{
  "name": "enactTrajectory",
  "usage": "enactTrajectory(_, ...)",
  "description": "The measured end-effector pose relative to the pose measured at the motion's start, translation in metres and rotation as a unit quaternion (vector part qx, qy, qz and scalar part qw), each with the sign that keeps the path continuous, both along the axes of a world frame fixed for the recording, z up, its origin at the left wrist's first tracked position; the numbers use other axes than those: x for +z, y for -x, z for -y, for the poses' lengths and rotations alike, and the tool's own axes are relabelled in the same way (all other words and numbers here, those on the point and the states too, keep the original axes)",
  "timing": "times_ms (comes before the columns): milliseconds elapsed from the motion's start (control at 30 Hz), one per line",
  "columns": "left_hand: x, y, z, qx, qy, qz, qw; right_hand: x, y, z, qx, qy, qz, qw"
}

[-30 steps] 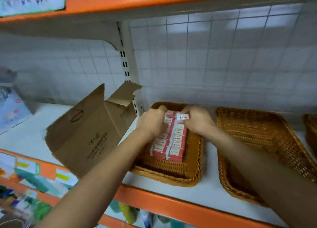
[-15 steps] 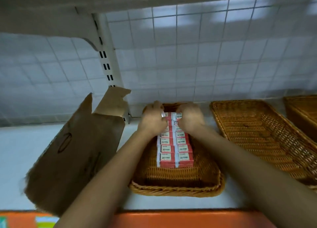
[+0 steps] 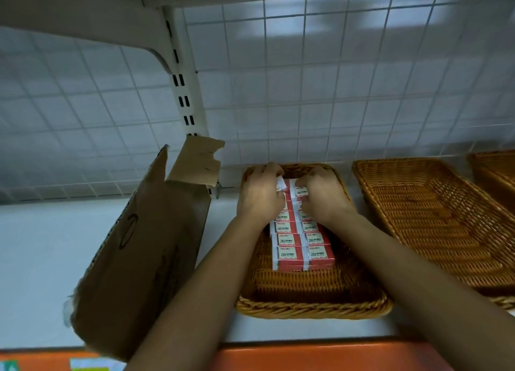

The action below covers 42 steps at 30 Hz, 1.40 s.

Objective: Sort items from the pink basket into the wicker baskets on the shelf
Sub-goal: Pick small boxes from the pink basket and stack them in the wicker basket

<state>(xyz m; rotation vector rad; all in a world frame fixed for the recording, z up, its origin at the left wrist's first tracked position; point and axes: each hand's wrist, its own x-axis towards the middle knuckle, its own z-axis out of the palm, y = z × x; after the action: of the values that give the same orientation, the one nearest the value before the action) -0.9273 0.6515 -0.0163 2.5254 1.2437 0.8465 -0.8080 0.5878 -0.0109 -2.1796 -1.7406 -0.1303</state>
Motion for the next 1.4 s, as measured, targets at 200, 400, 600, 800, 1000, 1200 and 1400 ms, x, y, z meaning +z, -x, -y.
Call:
enactTrajectory(200,-0.002,0.001,0.001,-0.009,-0.031,0.016,0.999,0.001,0.001,0.002,0.008,-0.006,0.011,1.000)
enactTrajectory(400,0.001,0.000,0.005,-0.003,-0.011,0.048,0.999,0.000,0.001,0.004,0.014,-0.011,0.016,1.000)
enactTrajectory(600,0.006,0.003,0.007,0.014,-0.002,0.135,0.991,0.002,0.006,0.006,0.069,-0.070,-0.017,0.995)
enactTrajectory(800,0.008,0.002,0.008,-0.038,0.009,0.132,0.990,-0.002,0.001,0.002,0.047,-0.083,-0.019,0.995)
enactTrajectory(1000,0.002,0.002,0.006,-0.009,-0.025,0.013,1.000,-0.004,-0.002,0.001,0.028,-0.056,-0.010,0.998)
enactTrajectory(1200,0.004,0.005,0.011,0.044,-0.030,-0.097,0.994,-0.003,-0.002,0.001,0.002,0.005,-0.033,0.999)
enactTrajectory(1400,0.006,0.005,0.013,0.035,-0.022,-0.146,0.988,-0.002,-0.002,-0.001,-0.015,0.024,-0.047,0.999)
